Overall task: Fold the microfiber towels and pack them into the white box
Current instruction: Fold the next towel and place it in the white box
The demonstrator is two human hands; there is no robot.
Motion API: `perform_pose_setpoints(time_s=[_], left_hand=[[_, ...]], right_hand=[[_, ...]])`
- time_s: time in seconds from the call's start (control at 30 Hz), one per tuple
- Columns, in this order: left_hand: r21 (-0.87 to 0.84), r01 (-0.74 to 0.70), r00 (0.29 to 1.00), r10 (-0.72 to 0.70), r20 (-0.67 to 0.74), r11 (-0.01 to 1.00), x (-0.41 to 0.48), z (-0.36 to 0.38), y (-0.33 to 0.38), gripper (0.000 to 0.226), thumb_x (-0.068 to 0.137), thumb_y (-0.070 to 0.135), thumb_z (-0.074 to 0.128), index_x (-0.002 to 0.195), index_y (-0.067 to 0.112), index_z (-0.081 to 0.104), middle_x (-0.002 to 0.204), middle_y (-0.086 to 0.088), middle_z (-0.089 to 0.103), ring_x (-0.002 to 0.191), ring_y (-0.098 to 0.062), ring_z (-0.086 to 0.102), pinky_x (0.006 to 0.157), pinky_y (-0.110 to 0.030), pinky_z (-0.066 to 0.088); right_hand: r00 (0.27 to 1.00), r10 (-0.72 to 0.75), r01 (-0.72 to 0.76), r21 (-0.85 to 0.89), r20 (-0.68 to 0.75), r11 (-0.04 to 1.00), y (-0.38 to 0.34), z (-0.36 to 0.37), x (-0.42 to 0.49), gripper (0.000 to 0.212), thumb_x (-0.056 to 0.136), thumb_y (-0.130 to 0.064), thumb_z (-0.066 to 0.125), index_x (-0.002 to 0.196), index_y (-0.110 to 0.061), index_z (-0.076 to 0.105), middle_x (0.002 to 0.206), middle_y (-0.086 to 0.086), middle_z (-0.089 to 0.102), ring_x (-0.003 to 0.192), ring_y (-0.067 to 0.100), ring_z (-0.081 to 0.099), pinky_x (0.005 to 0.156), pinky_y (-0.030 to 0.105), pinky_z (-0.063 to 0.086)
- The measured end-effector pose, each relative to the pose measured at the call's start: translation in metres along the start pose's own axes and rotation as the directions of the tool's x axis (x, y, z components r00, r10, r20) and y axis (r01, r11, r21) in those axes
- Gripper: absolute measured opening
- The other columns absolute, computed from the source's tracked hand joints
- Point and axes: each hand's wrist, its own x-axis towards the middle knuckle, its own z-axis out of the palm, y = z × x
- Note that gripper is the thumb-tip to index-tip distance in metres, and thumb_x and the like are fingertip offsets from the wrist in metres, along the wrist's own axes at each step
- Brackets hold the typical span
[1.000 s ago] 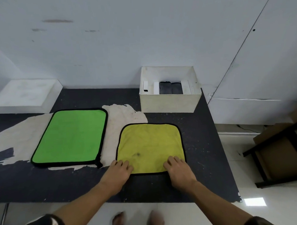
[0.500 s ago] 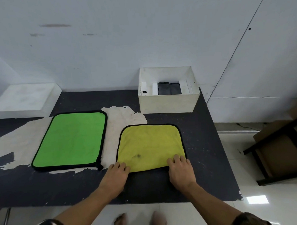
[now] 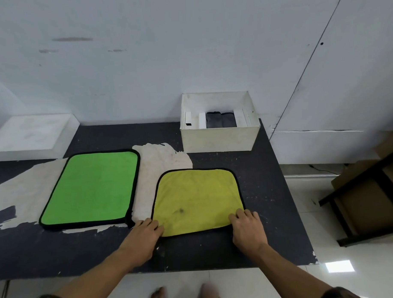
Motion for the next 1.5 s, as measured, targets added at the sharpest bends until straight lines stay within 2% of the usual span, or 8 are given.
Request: perform_pose_setpoints(time_s=[0.2, 0.4, 0.57, 0.73, 0.9, 1.1, 1.37, 1.5], left_hand=[[-0.161, -0.099, 0.994, 0.103, 0.019, 0.982, -0.01, 0.003, -0.004, 0.026, 0.08, 0.019, 0.043, 0.101, 0.028, 0.056, 0.101, 0.007, 0.058, 0.097, -0.016, 0.049, 0.084, -0.027, 0.036], [-0.394, -0.061, 0.968, 0.151, 0.202, 0.917, 0.008, -0.019, -0.019, 0.032, 0.071, 0.015, 0.049, 0.098, 0.025, 0.064, 0.1, 0.007, 0.065, 0.092, -0.01, 0.057, 0.08, -0.021, 0.044], [-0.689, 0.17, 0.985, -0.131, 0.11, 0.705, 0.041, -0.055, -0.041, 0.028, 0.075, 0.004, 0.059, 0.088, 0.026, 0.071, 0.093, 0.008, 0.071, 0.088, -0.007, 0.064, 0.079, -0.016, 0.047], [-0.844, 0.261, 0.914, -0.401, 0.061, 0.468, 0.078, -0.073, -0.057, 0.02, 0.084, 0.008, 0.066, 0.089, 0.027, 0.068, 0.092, 0.006, 0.069, 0.086, -0.01, 0.063, 0.075, -0.024, 0.047], [-0.855, 0.355, 0.847, -0.517, 0.123, 0.378, 0.106, -0.064, -0.057, 0.006, 0.088, 0.012, 0.063, 0.091, 0.012, 0.068, 0.088, -0.006, 0.068, 0.086, -0.023, 0.062, 0.073, -0.032, 0.044], [-0.824, 0.461, 0.804, -0.548, 0.231, 0.329, 0.123, -0.042, -0.058, 0.01, 0.092, 0.013, 0.058, 0.094, 0.005, 0.064, 0.09, -0.016, 0.067, 0.086, -0.033, 0.062, 0.071, -0.035, 0.046], [-0.824, 0.477, 0.774, -0.59, 0.228, 0.307, 0.142, -0.047, -0.065, 0.012, 0.096, 0.017, 0.05, 0.099, 0.008, 0.057, 0.09, -0.01, 0.063, 0.078, -0.023, 0.057, 0.062, -0.031, 0.038], [-0.785, 0.533, 0.773, -0.558, 0.301, 0.315, 0.148, -0.042, -0.066, 0.012, 0.094, 0.014, 0.051, 0.099, 0.006, 0.058, 0.096, -0.013, 0.062, 0.084, -0.025, 0.056, 0.065, -0.031, 0.037]], right_hand=[[0.999, -0.033, 0.032, 0.107, 0.01, 0.994, 0.011, 0.013, -0.016, 0.027, 0.081, -0.02, 0.042, 0.104, -0.022, 0.056, 0.105, 0.0, 0.057, 0.095, 0.022, 0.051, 0.086, 0.034, 0.038], [0.993, -0.099, 0.083, 0.236, 0.056, 0.968, 0.027, 0.0, -0.001, 0.02, 0.075, -0.024, 0.046, 0.086, -0.023, 0.062, 0.087, -0.003, 0.062, 0.082, 0.014, 0.046, 0.073, 0.027, 0.038], [0.988, 0.149, -0.15, 0.553, 0.047, 0.819, 0.045, -0.032, 0.034, 0.017, 0.082, -0.016, 0.063, 0.095, -0.022, 0.072, 0.089, -0.007, 0.07, 0.083, 0.011, 0.06, 0.07, 0.022, 0.043], [0.942, 0.331, -0.274, 0.706, 0.06, 0.653, 0.056, -0.047, 0.077, 0.01, 0.089, -0.013, 0.067, 0.092, -0.021, 0.071, 0.089, -0.004, 0.07, 0.089, 0.014, 0.064, 0.075, 0.022, 0.044], [0.912, 0.403, -0.327, 0.739, 0.083, 0.589, 0.054, -0.045, 0.105, 0.012, 0.093, -0.009, 0.061, 0.098, -0.017, 0.069, 0.101, 0.002, 0.07, 0.096, 0.017, 0.062, 0.082, 0.025, 0.046], [0.892, 0.38, -0.438, 0.677, 0.244, 0.592, 0.053, -0.029, 0.121, 0.024, 0.089, -0.009, 0.065, 0.113, -0.013, 0.066, 0.114, 0.005, 0.067, 0.11, 0.024, 0.061, 0.095, 0.033, 0.049], [0.88, 0.443, -0.424, 0.708, 0.173, 0.564, 0.058, -0.037, 0.14, 0.019, 0.094, -0.009, 0.061, 0.111, -0.012, 0.067, 0.112, 0.006, 0.069, 0.107, 0.024, 0.062, 0.092, 0.034, 0.051], [0.87, 0.432, -0.467, 0.678, 0.238, 0.568, 0.055, -0.035, 0.144, 0.022, 0.092, -0.008, 0.061, 0.113, -0.014, 0.065, 0.113, 0.006, 0.067, 0.108, 0.025, 0.061, 0.091, 0.034, 0.051]])
